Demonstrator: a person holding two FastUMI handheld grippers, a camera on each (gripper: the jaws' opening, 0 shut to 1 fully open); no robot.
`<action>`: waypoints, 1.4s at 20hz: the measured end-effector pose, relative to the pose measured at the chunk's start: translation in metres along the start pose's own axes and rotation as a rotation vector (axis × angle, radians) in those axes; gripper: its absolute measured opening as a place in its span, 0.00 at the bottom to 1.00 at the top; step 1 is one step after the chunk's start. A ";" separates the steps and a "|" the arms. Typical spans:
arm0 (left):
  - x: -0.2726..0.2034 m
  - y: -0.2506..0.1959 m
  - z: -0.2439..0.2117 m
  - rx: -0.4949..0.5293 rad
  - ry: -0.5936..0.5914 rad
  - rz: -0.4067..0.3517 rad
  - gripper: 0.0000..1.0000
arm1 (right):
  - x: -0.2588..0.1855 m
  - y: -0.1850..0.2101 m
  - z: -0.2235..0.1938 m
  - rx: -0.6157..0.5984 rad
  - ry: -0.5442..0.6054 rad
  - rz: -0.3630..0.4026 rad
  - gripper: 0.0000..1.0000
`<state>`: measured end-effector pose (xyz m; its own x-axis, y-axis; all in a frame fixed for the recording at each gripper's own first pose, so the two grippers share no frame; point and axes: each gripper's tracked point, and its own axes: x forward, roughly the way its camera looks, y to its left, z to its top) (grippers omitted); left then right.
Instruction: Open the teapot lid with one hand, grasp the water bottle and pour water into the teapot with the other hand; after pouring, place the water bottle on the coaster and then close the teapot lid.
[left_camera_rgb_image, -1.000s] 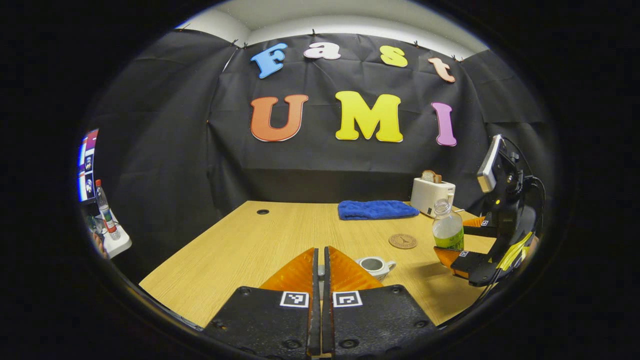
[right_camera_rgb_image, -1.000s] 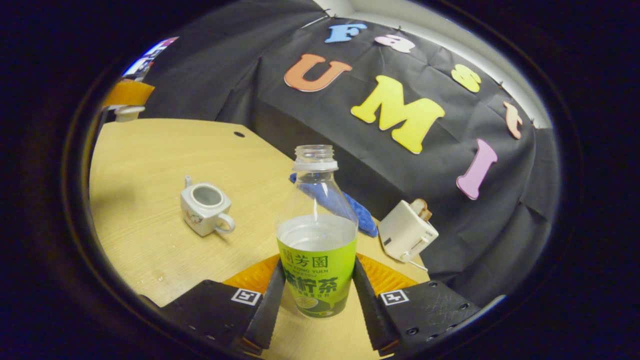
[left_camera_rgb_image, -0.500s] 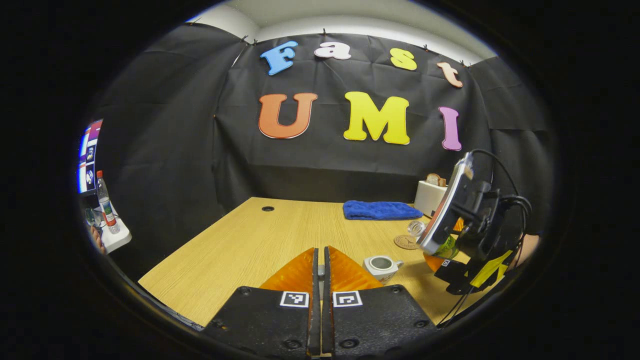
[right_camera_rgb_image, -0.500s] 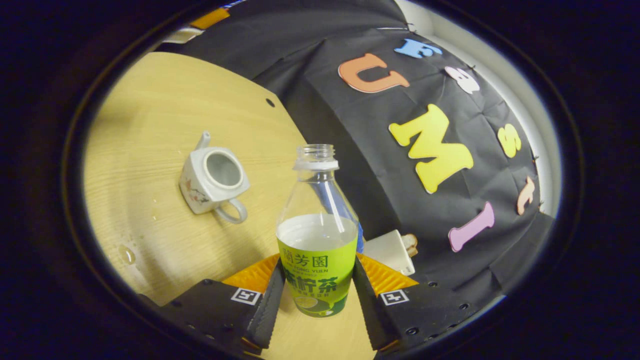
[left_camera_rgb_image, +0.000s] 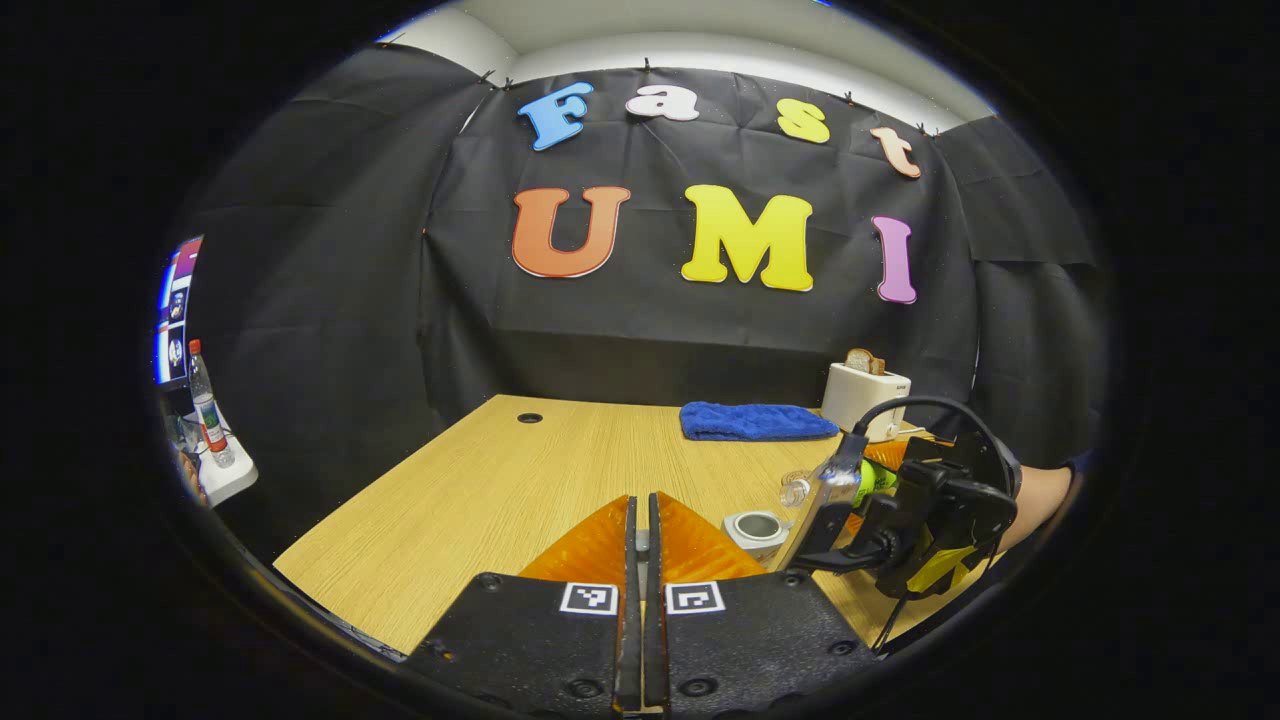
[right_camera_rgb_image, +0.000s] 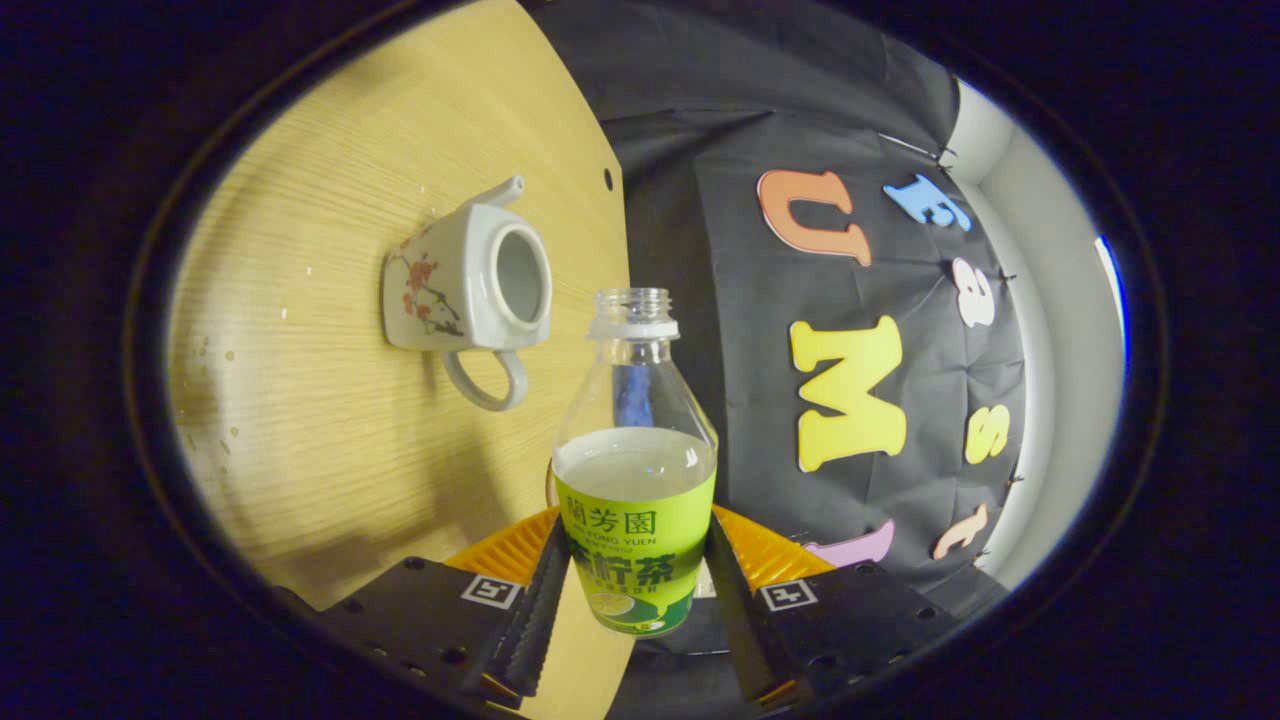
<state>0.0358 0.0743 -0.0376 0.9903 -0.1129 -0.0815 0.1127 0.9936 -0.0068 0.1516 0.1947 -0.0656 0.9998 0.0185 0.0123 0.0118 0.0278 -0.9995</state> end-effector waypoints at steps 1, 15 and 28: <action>0.000 0.001 -0.002 0.000 0.003 -0.003 0.03 | 0.001 0.000 0.001 -0.016 0.001 -0.008 0.72; -0.002 0.005 -0.003 0.003 0.010 -0.018 0.03 | 0.001 -0.022 0.020 -0.346 -0.036 -0.159 0.71; -0.002 0.008 -0.008 0.016 0.030 -0.014 0.04 | 0.002 -0.032 0.022 -0.421 -0.047 -0.209 0.71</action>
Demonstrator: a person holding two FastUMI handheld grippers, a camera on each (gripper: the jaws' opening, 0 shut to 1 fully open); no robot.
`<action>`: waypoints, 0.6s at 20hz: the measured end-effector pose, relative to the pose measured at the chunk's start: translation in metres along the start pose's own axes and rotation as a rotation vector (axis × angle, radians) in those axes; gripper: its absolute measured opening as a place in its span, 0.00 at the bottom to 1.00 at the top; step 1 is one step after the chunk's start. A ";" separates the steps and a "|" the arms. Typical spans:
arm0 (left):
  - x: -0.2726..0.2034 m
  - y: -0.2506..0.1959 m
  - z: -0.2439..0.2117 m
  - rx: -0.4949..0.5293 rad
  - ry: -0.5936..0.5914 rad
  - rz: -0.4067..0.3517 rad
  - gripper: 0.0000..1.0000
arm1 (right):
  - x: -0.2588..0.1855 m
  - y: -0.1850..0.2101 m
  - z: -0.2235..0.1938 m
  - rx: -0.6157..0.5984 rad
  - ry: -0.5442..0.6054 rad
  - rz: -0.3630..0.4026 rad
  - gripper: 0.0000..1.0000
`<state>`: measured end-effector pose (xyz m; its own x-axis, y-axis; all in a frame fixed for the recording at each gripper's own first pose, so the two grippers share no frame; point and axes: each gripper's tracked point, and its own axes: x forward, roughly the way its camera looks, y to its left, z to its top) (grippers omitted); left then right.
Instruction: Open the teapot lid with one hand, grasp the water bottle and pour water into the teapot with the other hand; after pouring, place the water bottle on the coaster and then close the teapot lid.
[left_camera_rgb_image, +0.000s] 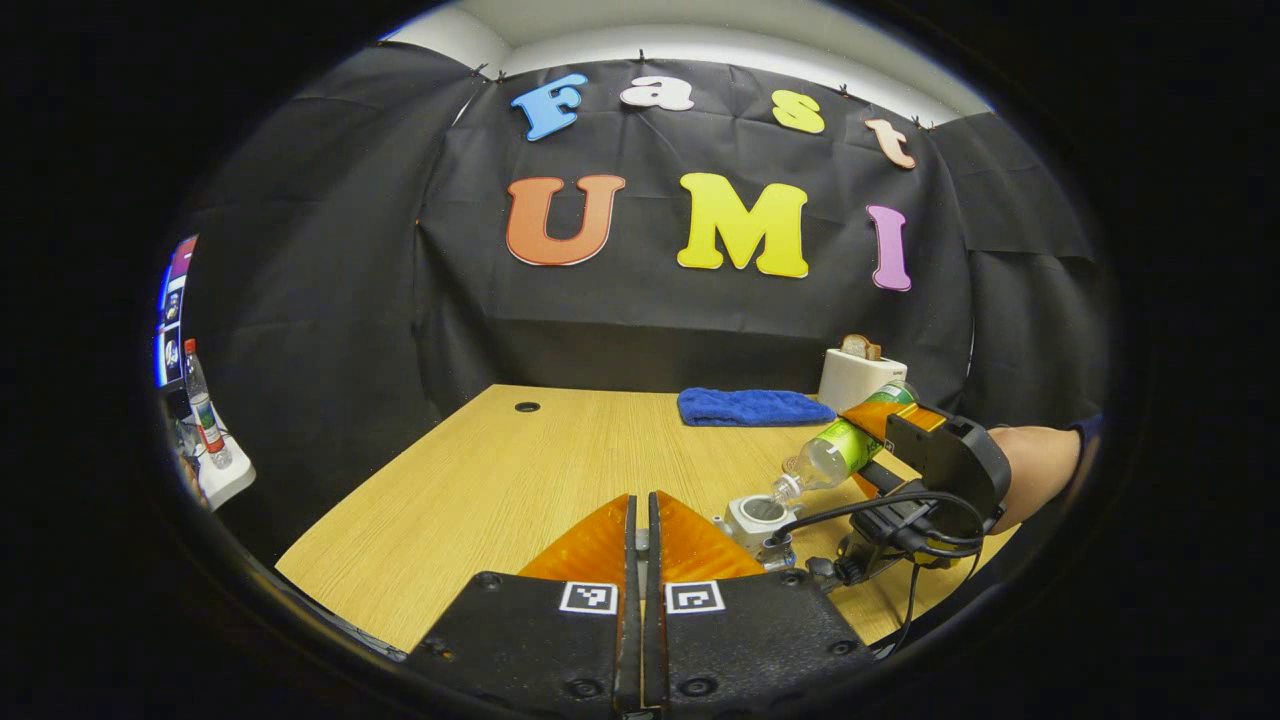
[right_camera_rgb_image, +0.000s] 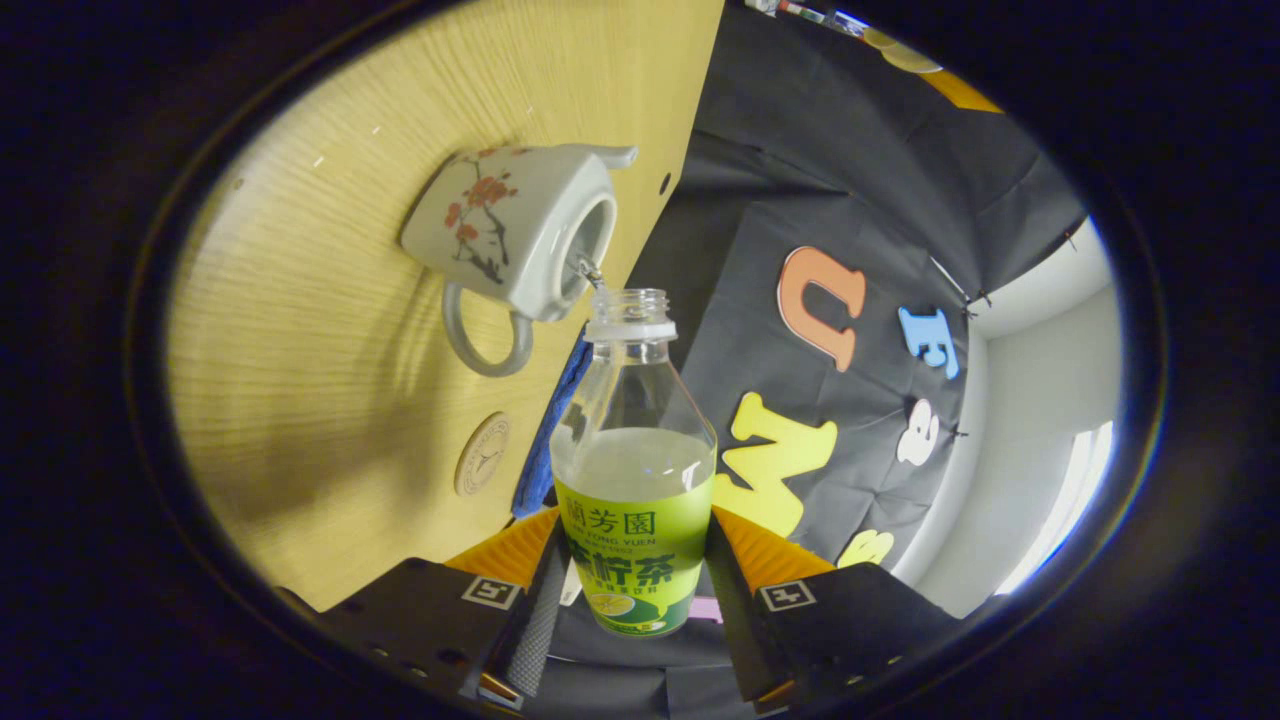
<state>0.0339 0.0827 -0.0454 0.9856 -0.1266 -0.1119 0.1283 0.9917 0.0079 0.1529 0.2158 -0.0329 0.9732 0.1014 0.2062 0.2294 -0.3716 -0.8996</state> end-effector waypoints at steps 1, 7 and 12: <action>0.000 0.000 0.000 0.000 -0.001 0.001 0.04 | 0.000 -0.002 0.001 0.007 -0.001 -0.006 0.71; 0.000 0.003 -0.002 -0.001 0.003 0.003 0.04 | -0.001 -0.011 0.005 -0.077 -0.022 -0.057 0.72; 0.000 -0.001 -0.001 0.010 0.001 -0.004 0.04 | -0.004 -0.020 0.009 -0.118 -0.033 -0.092 0.72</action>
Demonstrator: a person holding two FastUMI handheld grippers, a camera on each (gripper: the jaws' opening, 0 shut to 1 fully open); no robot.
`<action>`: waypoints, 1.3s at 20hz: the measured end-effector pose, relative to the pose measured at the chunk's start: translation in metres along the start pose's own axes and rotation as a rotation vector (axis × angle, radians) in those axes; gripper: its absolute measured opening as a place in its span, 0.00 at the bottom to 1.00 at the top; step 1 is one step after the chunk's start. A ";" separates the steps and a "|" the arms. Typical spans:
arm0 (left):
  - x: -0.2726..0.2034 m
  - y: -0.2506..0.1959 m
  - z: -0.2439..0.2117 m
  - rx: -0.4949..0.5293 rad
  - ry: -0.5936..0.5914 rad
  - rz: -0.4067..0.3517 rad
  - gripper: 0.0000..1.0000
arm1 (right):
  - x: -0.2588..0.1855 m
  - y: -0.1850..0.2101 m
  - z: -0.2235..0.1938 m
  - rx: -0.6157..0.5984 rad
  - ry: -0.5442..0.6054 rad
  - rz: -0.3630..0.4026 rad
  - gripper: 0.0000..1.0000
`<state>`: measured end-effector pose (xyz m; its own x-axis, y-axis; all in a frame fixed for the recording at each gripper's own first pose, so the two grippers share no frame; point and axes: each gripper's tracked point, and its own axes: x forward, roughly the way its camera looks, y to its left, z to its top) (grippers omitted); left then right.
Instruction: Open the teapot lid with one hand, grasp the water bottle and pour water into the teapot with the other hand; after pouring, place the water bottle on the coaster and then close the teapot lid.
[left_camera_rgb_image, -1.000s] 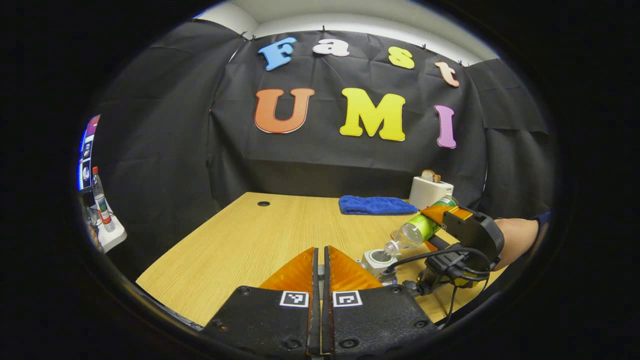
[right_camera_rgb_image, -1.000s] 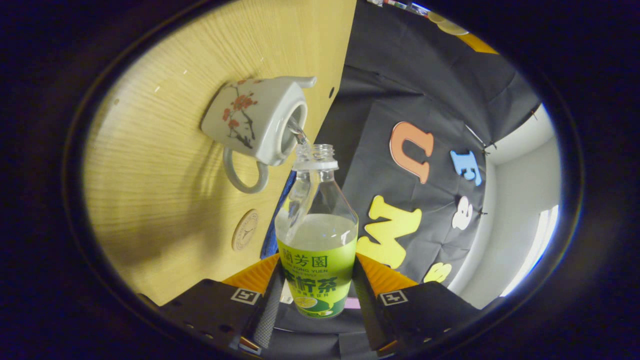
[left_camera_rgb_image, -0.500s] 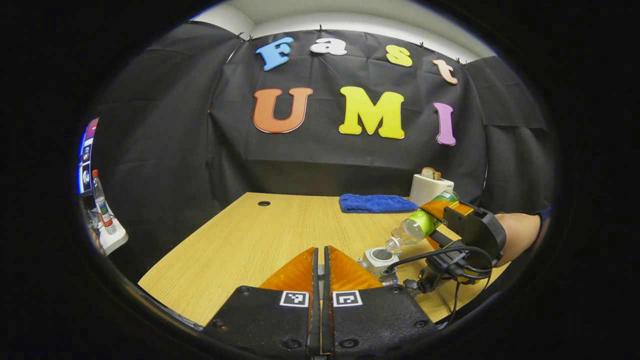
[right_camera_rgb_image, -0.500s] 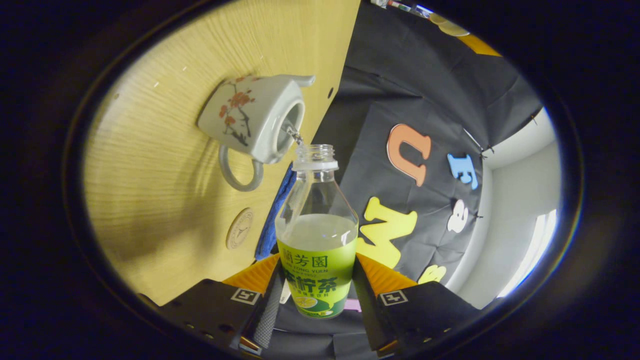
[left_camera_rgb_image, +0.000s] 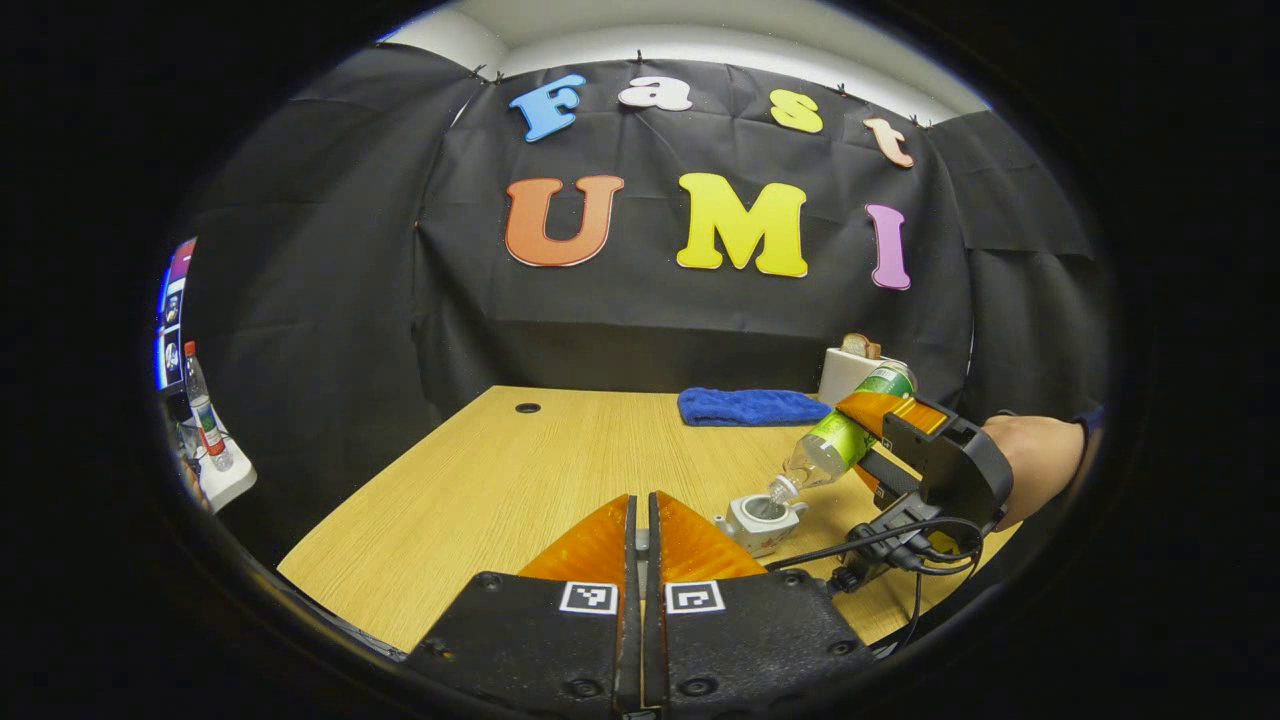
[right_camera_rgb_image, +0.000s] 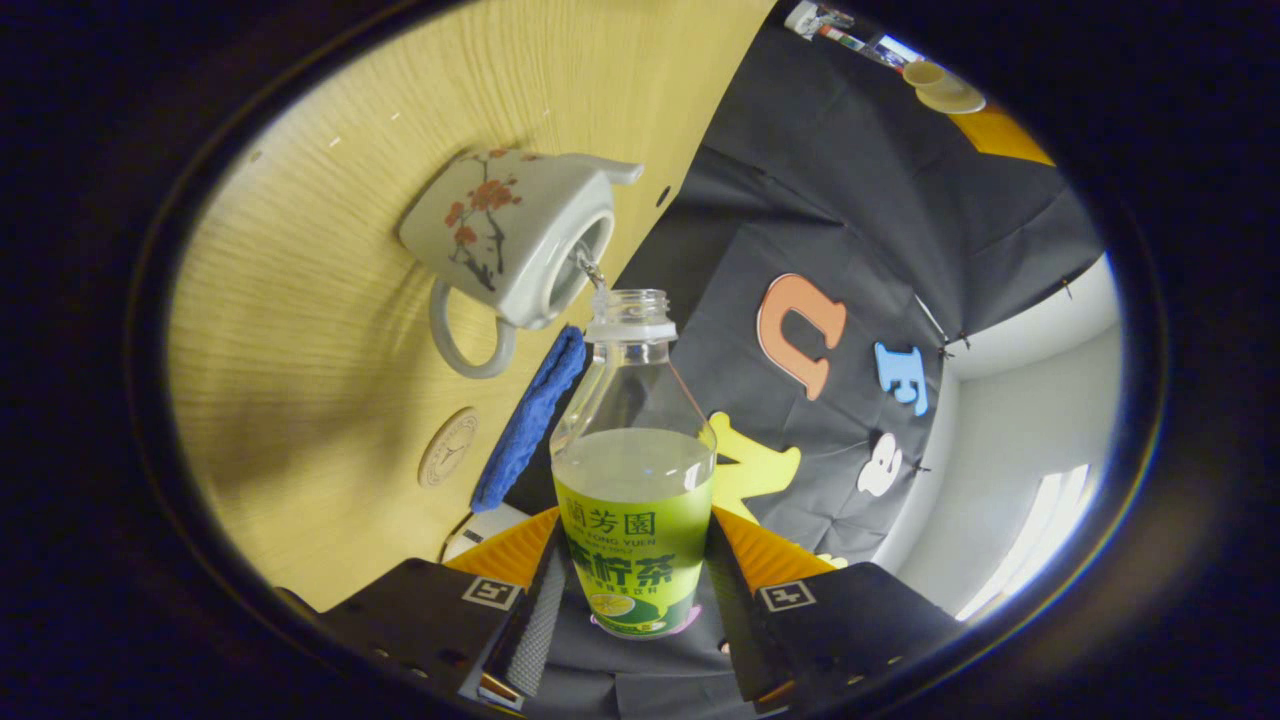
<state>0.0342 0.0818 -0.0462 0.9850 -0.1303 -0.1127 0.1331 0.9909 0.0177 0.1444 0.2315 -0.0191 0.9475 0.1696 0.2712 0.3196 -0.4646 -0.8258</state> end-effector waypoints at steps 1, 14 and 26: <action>0.001 0.000 -0.001 0.003 0.000 0.001 0.04 | 0.001 -0.001 0.000 -0.009 0.000 -0.006 0.71; 0.001 -0.003 0.002 0.009 -0.012 -0.004 0.04 | 0.005 0.037 -0.004 0.400 -0.009 0.113 0.71; -0.002 -0.008 0.012 -0.045 -0.042 -0.021 0.04 | 0.031 0.032 -0.030 1.284 -0.013 0.239 0.71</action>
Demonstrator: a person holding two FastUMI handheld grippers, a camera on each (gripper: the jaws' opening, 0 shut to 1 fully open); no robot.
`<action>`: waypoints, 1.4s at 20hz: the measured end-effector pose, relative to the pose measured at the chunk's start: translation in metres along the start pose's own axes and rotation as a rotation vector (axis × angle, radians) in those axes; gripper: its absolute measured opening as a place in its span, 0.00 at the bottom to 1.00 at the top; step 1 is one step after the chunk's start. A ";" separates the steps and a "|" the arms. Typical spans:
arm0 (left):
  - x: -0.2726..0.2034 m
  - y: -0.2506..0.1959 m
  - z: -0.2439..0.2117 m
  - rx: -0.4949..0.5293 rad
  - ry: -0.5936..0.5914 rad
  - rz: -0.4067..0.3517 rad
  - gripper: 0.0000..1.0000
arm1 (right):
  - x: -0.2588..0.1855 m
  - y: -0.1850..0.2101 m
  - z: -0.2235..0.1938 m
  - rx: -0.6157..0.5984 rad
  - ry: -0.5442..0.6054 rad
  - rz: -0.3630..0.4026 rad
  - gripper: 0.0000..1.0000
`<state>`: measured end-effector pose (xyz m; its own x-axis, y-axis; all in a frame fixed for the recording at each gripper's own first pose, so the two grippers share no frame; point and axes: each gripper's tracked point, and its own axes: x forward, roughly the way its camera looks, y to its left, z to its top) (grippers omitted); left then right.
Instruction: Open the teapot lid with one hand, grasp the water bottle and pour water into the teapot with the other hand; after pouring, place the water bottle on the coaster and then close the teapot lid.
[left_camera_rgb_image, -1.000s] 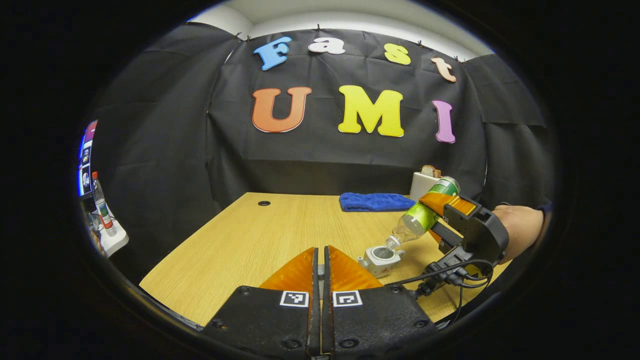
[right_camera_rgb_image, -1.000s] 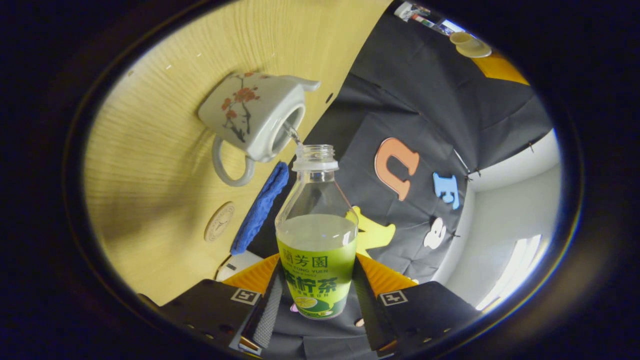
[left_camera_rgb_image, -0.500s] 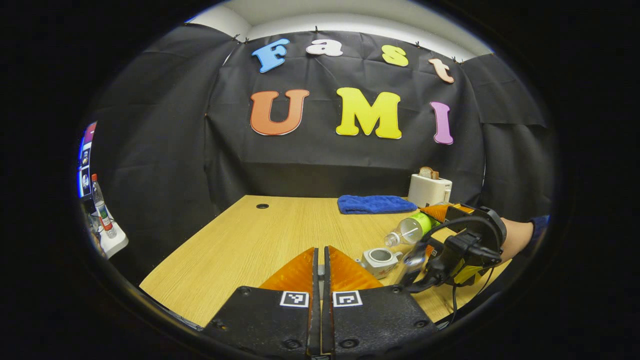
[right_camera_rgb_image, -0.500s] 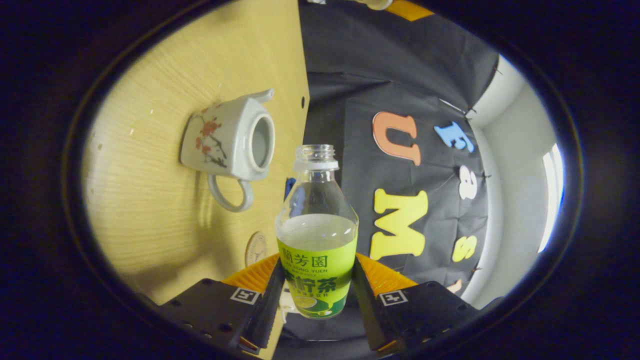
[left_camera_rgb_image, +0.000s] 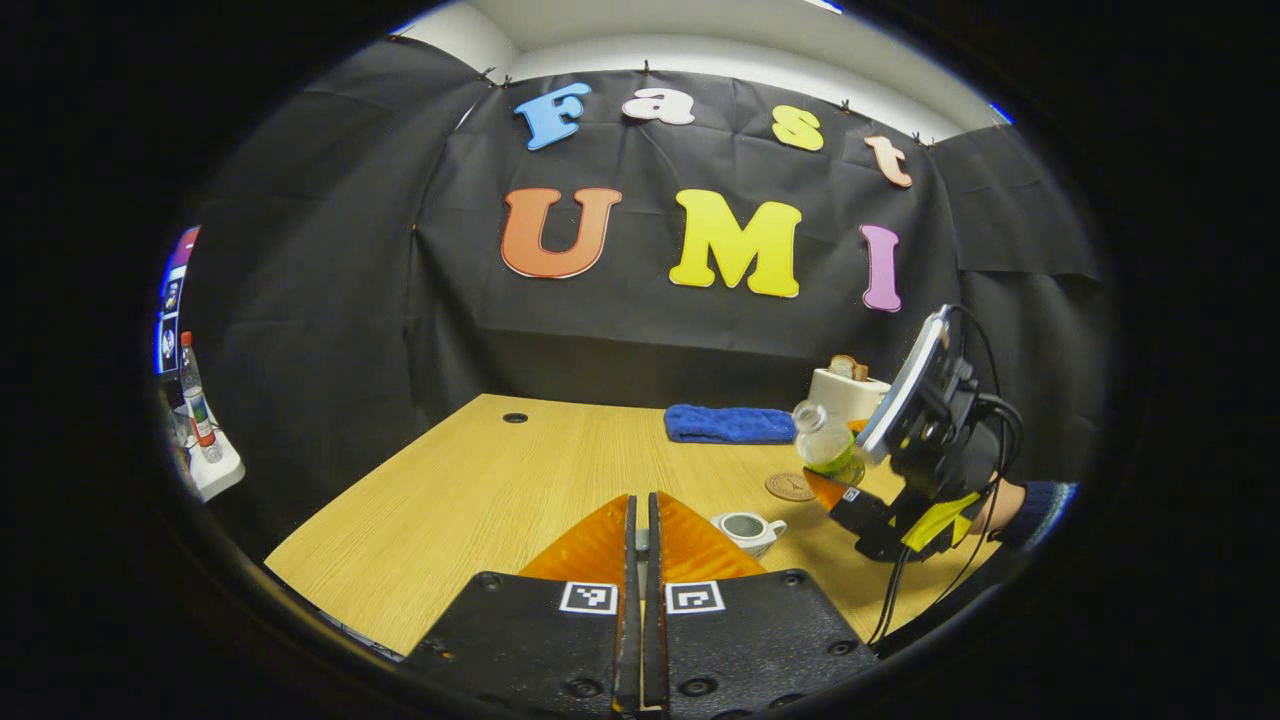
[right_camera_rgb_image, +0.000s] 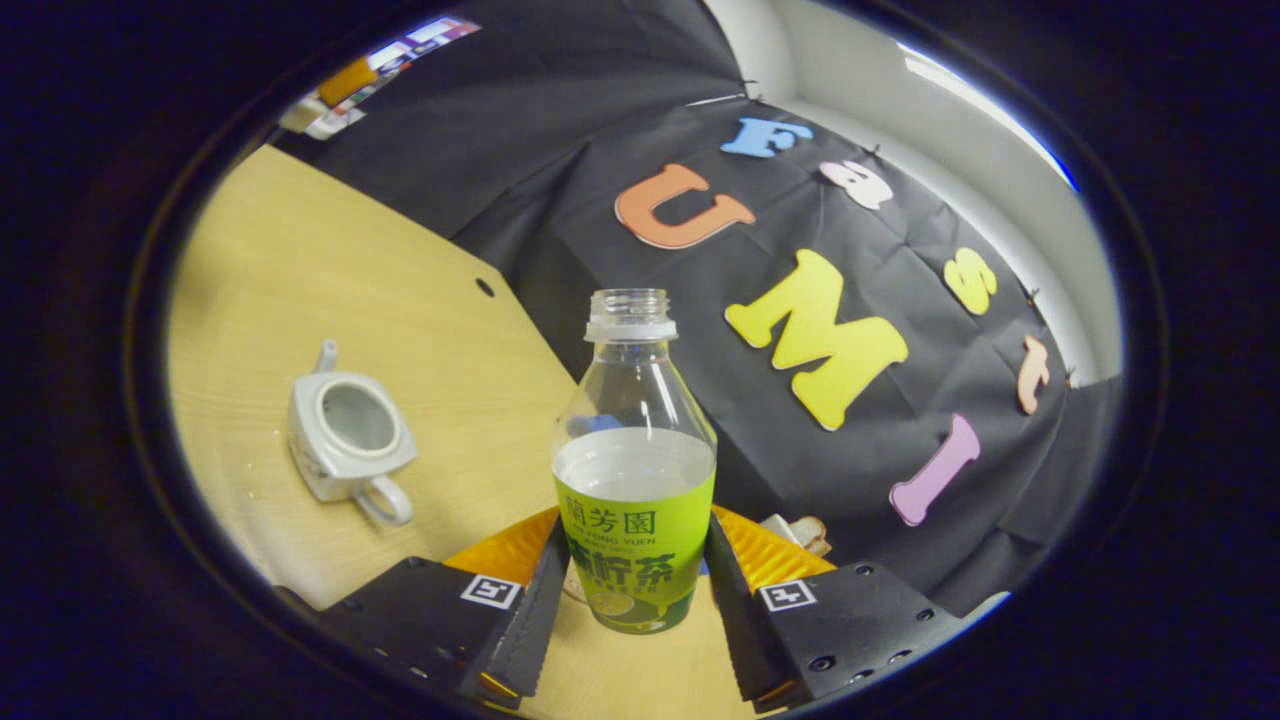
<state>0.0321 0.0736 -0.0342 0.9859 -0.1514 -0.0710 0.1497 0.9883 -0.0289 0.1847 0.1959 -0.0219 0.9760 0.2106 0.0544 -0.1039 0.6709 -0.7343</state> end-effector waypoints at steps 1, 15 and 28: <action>0.001 0.000 0.000 0.000 0.001 0.003 0.04 | 0.005 -0.009 0.000 0.070 -0.001 -0.008 0.71; 0.010 0.010 0.001 0.017 -0.020 0.064 0.04 | 0.078 -0.011 -0.032 0.692 0.142 0.108 0.71; 0.042 0.013 -0.023 0.011 -0.001 0.187 0.04 | 0.103 -0.011 -0.051 0.798 0.167 0.111 0.75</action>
<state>0.0733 0.0794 -0.0607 0.9967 0.0352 -0.0733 -0.0357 0.9994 -0.0048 0.2959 0.1739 -0.0429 0.9612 0.2391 -0.1379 -0.2446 0.9693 -0.0244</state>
